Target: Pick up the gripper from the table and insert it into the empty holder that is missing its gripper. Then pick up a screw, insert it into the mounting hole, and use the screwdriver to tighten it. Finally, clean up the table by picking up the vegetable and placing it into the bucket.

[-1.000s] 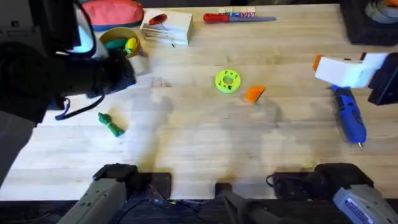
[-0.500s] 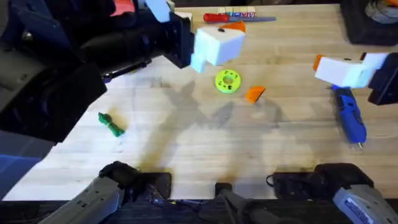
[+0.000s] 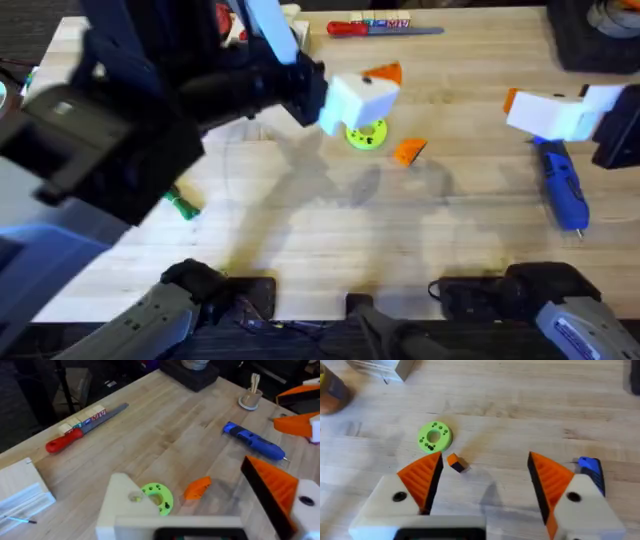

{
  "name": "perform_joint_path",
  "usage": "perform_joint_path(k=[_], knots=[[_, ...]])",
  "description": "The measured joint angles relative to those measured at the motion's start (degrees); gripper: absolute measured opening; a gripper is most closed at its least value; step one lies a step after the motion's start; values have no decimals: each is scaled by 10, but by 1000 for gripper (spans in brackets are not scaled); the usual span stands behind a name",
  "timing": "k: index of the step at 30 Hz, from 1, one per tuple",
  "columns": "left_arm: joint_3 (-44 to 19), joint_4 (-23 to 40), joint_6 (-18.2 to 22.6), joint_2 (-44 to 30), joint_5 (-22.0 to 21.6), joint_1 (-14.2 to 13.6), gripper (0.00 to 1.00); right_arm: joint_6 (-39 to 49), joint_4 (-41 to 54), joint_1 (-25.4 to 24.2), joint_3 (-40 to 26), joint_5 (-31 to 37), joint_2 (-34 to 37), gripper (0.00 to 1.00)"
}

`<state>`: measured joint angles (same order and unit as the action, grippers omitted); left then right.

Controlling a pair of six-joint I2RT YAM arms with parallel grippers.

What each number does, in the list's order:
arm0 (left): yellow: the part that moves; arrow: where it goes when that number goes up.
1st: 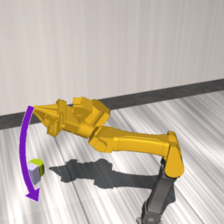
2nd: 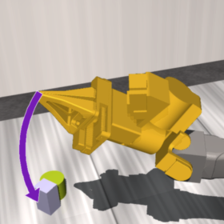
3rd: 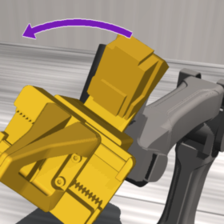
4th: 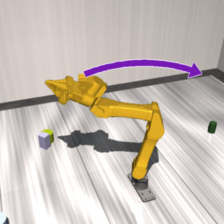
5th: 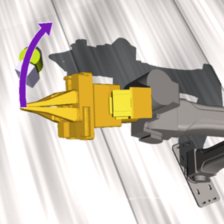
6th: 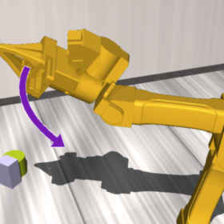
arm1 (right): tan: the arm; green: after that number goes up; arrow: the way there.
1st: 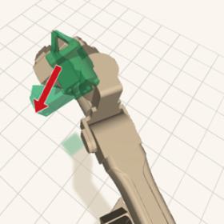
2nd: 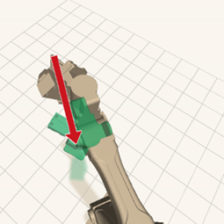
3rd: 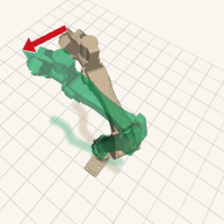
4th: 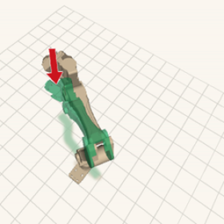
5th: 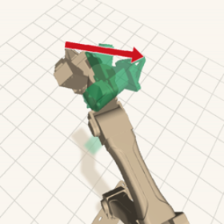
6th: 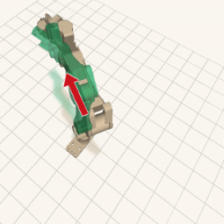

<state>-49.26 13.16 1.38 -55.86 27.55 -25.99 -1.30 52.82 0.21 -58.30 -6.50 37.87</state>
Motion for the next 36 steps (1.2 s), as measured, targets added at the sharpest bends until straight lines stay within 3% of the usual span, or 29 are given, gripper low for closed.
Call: perform_joint_path(k=[4, 5, 11, 15, 21, 30, 36], knots=[[88, -109, 17, 11, 3, -24, 987, 0, 0, 0, 0, 0, 0, 991], [178, -196, 24, 47, 4, -39, 988, 0, 0, 0, 0, 0, 0, 991], [336, -281, 24, 181, -2, -73, 987, 0, 0, 0, 0, 0, 0, 991], [408, -284, 16, 283, -13, -89, 987, 0, 0, 0, 0, 0, 0, 992], [484, -269, -6, 412, -19, -91, 986, 0, 0, 0, 0, 0, 0, 992], [490, -101, -44, 520, -21, -91, 985, 0, 0, 0, 0, 0, 0, 991], [489, -101, -49, 555, -22, -91, 986, 0, 0, 0, 0, 0, 0, 991]])
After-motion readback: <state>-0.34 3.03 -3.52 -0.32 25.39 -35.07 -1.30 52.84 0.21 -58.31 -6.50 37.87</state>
